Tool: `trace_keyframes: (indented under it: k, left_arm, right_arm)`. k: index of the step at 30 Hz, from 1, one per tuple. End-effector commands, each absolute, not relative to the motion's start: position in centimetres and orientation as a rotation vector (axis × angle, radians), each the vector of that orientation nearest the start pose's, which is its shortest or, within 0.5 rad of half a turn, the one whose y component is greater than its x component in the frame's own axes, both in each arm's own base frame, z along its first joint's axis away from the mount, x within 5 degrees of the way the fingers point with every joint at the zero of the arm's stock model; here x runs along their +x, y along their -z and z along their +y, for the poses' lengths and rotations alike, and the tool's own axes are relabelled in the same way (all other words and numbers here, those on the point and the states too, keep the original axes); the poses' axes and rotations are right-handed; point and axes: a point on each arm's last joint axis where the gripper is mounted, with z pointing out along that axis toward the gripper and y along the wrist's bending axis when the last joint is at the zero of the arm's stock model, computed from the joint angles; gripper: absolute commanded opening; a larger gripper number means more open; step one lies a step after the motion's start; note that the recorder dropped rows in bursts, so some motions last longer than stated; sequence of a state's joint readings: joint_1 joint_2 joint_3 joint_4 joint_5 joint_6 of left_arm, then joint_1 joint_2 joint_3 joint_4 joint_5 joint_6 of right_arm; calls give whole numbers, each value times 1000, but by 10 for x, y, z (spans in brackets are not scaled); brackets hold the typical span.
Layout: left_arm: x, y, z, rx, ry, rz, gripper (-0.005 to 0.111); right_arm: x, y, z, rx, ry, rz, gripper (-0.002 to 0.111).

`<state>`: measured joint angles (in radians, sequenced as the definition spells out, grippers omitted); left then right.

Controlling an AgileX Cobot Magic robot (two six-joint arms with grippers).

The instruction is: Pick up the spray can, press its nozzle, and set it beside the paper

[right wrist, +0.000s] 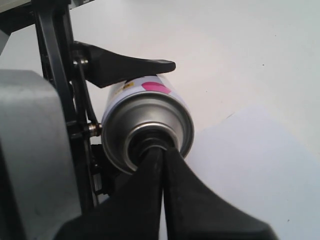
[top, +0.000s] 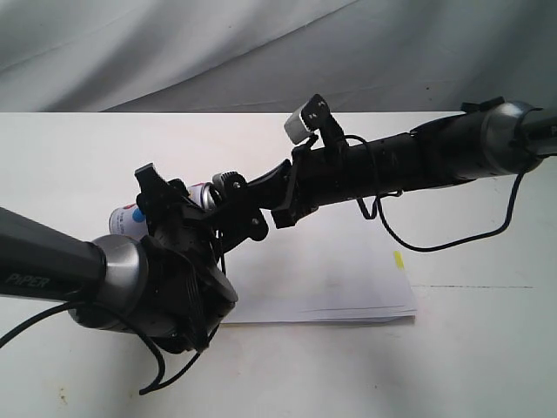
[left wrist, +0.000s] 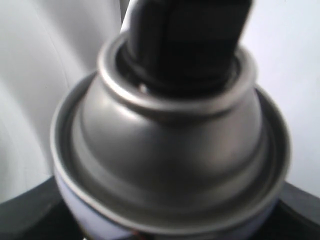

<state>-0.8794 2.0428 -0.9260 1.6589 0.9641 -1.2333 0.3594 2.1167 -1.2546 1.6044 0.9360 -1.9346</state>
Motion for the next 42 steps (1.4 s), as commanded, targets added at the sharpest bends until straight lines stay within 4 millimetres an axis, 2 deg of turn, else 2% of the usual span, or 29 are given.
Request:
trace_keyframes:
  k: [1, 21, 29, 33, 42]
  left_arm:
    - [279, -125, -224, 1080, -964, 1801, 0]
    - [279, -125, -224, 1086, -968, 1798, 0]
    - [279, -125, -224, 1082, -974, 1796, 0]
    - [279, -125, -224, 1082, -974, 1796, 0]
    - [279, -125, -224, 1082, -974, 1796, 0]
  right_arm:
    - [358, -152, 221, -1157, -1110, 1813, 0]
    - [359, -152, 221, -1149, -1104, 1817, 0]
    - [369, -173, 191, -1131, -1042, 1827, 0]
    - [372, -171, 175, -1120, -1041, 1851, 0]
    - [370, -168, 171, -1107, -1053, 1865, 0]
